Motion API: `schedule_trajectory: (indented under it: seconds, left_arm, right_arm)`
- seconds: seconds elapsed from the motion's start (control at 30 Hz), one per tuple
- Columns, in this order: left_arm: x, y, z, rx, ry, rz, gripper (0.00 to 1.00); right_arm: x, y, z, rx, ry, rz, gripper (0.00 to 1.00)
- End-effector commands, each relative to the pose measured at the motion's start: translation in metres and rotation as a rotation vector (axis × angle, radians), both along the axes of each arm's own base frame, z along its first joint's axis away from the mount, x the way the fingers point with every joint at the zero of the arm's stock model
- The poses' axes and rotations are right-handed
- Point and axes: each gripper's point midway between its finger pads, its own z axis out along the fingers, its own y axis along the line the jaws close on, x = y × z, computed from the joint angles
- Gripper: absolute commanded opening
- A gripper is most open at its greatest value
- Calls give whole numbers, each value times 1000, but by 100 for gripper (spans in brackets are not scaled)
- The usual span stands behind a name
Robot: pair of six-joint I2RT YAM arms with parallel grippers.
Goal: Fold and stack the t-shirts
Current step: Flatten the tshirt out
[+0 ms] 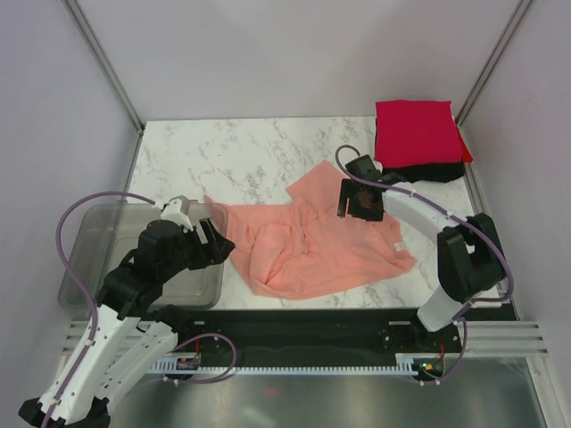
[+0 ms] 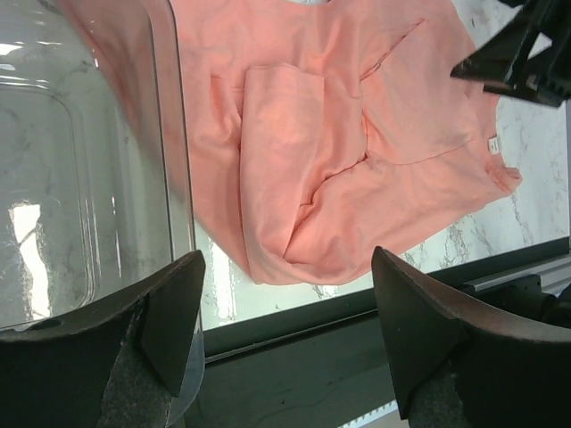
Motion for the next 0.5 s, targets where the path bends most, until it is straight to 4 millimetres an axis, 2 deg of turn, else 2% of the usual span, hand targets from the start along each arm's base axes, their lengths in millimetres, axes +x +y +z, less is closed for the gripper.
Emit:
schedule_trajectory:
  seconds: [0.0,0.03,0.07,0.13,0.23,0.27,0.47]
  left_arm:
    - [8,2,0,52,-25,-15,82]
    - [10,2,-3,59,-13,-12,82]
    - [10,1,-4,63,-5,-17,82]
    - [10,-4,-8,65,16,-42,80]
    - [9,-3,-8,67,14,-44,79]
    - [9,-3,-5,60,2,-43,79]
    - [8,-3,-3,55,-13,-44,79]
  right_arm:
    - [51,6,11,-66,-97,11,77]
    - [64,10,17,-60,-117,10,74]
    - [68,12,3,-78,-86,14,71]
    - [80,16,-7,-99,-74,17,67]
    - [95,21,-9,-105,-83,13,61]
    - [98,21,-18,-117,-70,15,59]
    - [110,19,-28,-158,-68,0,54]
